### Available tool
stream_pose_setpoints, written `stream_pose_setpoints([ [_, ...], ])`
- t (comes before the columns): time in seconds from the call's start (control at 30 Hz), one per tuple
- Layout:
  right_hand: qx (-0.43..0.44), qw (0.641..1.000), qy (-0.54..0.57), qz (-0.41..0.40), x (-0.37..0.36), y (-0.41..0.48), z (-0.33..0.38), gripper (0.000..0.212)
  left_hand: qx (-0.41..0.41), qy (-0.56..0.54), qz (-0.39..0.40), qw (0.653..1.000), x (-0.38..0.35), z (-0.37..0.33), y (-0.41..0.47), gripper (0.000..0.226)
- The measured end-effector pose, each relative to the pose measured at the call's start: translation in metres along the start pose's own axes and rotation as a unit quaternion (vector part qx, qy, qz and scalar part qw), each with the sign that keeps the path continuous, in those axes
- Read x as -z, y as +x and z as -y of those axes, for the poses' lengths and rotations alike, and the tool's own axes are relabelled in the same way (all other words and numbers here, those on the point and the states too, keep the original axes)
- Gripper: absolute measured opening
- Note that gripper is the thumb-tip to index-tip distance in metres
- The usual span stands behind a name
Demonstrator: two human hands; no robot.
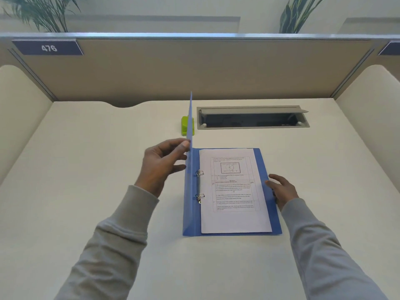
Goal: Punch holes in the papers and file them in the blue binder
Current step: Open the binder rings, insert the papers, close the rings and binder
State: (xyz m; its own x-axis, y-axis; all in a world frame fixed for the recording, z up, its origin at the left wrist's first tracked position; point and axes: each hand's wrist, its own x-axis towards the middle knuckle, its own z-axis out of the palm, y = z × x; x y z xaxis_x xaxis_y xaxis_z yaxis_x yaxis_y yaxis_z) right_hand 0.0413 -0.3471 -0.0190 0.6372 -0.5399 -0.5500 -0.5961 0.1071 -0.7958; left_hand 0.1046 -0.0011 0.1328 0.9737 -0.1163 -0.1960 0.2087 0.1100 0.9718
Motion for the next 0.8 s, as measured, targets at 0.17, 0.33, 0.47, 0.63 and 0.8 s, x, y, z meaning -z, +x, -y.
stream_pose_setpoints([
  [0.17, -0.007, 0.997, 0.061, 0.045, 0.003, -0.006, 0.003, 0.035, 0.001, 0.044, -0.006, 0.999, -0.030, 0.036, -0.001, 0.011],
  [0.33, -0.029, 0.996, 0.040, 0.073, 0.008, -0.014, 0.010, 0.037, 0.004, 0.160, -0.045, 0.986, -0.041, 0.078, 0.004, 0.020],
  [0.47, -0.049, 0.991, 0.065, 0.102, 0.014, -0.017, 0.012, 0.055, 0.028, 0.205, -0.085, 0.975, -0.042, 0.105, 0.005, 0.021],
  [0.63, -0.076, 0.978, 0.125, 0.150, 0.022, -0.016, 0.011, 0.084, 0.056, 0.253, -0.106, 0.960, -0.043, 0.128, 0.006, 0.026],
  [0.8, -0.068, 0.976, 0.123, 0.165, 0.024, -0.019, 0.014, 0.061, 0.087, 0.284, -0.126, 0.946, -0.048, 0.144, 0.013, 0.054],
])
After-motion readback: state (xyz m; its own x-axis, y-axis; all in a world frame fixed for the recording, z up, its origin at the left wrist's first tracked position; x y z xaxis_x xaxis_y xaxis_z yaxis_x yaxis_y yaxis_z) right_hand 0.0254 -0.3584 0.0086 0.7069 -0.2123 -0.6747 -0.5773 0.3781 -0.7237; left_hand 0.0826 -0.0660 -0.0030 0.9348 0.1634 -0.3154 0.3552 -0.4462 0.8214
